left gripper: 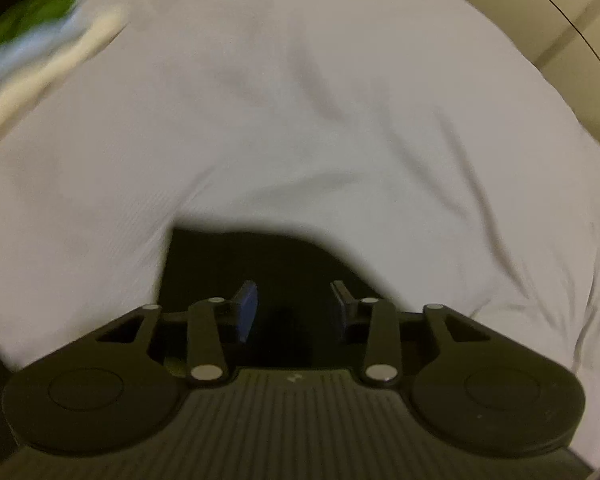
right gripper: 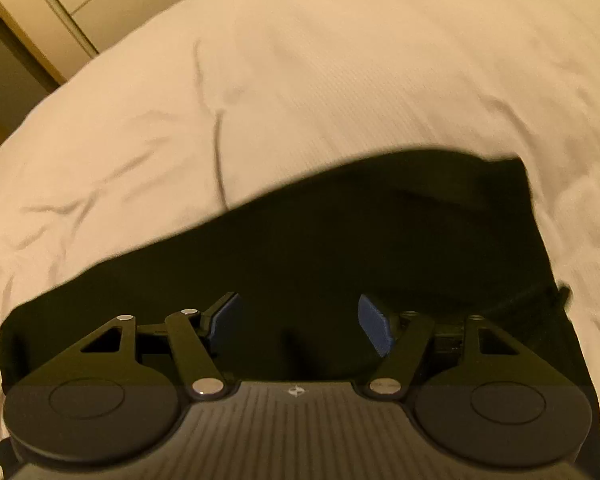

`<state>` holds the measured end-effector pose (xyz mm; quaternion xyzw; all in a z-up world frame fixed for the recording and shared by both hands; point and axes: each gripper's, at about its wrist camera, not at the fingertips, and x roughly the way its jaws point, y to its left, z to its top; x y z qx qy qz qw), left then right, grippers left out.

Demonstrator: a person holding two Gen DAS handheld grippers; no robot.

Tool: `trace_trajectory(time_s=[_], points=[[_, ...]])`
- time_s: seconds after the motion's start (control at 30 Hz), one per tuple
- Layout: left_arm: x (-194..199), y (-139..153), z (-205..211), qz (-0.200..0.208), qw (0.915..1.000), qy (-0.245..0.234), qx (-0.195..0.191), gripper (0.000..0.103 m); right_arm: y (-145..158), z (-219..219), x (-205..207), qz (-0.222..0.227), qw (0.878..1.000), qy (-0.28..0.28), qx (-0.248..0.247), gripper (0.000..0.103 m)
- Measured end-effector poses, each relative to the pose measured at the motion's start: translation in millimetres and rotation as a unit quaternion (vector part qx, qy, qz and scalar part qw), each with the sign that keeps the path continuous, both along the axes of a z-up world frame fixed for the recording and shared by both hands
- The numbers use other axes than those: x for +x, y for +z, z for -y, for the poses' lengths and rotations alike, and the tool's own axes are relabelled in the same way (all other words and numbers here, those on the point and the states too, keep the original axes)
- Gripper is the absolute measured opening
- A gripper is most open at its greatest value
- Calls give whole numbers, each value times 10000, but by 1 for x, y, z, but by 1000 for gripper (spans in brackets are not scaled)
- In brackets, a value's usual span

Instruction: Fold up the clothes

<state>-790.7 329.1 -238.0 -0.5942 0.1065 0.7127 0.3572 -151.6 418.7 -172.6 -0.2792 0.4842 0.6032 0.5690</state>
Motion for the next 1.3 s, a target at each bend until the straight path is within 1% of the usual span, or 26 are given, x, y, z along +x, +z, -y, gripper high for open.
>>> trace_trajectory(time_s=[0.1,0.17,0.27,0.33,0.37,0.4,0.43,0.47,0.5,0.57,0.6,0.63,0.7,0.73,0.77,0.8,0.87,0.9,0.93,1.0,1.07,1.17,1.2,1.23,1.27,1.3], points=[[-22,-20,51,392,9974,612,-11,42,-11,12,-2,41,9996,-81,-261,68],[-37,-31,69,656,9920,1069,115,47,-20,17,-9,34,9990,-93,-426,68],[-59,-49,83,1198,9767,1697,543,61,-27,18,-23,65,9983,38,-570,69],[-62,-62,81,1498,9655,2006,721,61,-30,18,-33,108,9978,183,-629,70],[-61,-69,75,1529,9646,2025,723,61,-30,18,-37,129,9976,241,-642,71],[-61,-76,70,1530,9651,2002,708,57,-30,18,-42,149,9973,299,-656,72],[-59,-83,64,1478,9678,1944,603,49,-31,18,-47,169,9970,355,-669,72],[-58,-84,57,1363,9730,1789,519,24,-31,18,-50,182,9969,387,-667,72],[-58,-84,50,1229,9784,1593,471,7,-30,19,-53,195,9968,406,-658,72],[-57,-62,35,455,9928,981,512,7,-28,21,-55,208,9971,356,-639,72],[-57,-46,29,-105,9963,598,610,7,-26,23,-53,217,9973,311,-628,72],[-57,-28,24,-727,9944,185,739,7,-24,25,-52,228,9975,266,-617,72],[-61,-7,13,-1584,9820,-646,799,10,-21,29,-49,284,9976,175,-603,72],[-61,-9,6,-1940,9740,-1011,582,12,-19,33,-47,307,9977,125,-599,72],[-59,-17,-2,-2276,9641,-1347,247,16,-18,36,-45,304,9977,74,-604,72],[-58,-24,-9,-2605,9507,-1678,-90,16,-19,39,-44,285,9977,14,-619,72],[-60,-46,-13,-2980,9321,-1912,-760,18,-20,46,-42,243,9975,-96,-663,72],[-61,-57,-14,-3134,9223,-1981,-1093,23,-20,50,-40,221,9973,-146,-690,72],[-61,-56,-8,-3073,9259,-1877,-1145,25,-20,54,-39,203,9970,-193,-715,72],[-58,-42,11,-2723,9459,-1483,-953,26,-15,65,-31,291,9969,-200,-698,72],[-55,-28,30,-2363,9626,-1085,-758,26,-10,74,-20,367,9965,-277,-692,73],[-51,-7,59,-1808,9813,-480,-460,25,-6,88,1,526,9949,-512,-698,71],[-37,-1,68,-1595,9851,-549,-342,25,-5,93,9,597,9942,-569,-692,69],[-12,3,76,-1381,9864,-854,-240,25,-4,97,16,665,9935,-622,-685,62],[17,6,84,-1171,9856,-1207,-151,25,-5,101,20,693,9934,-608,-681,57],[45,9,92,-960,9831,-1558,-62,25,-7,106,23,720,9933,-594,-678,56]])
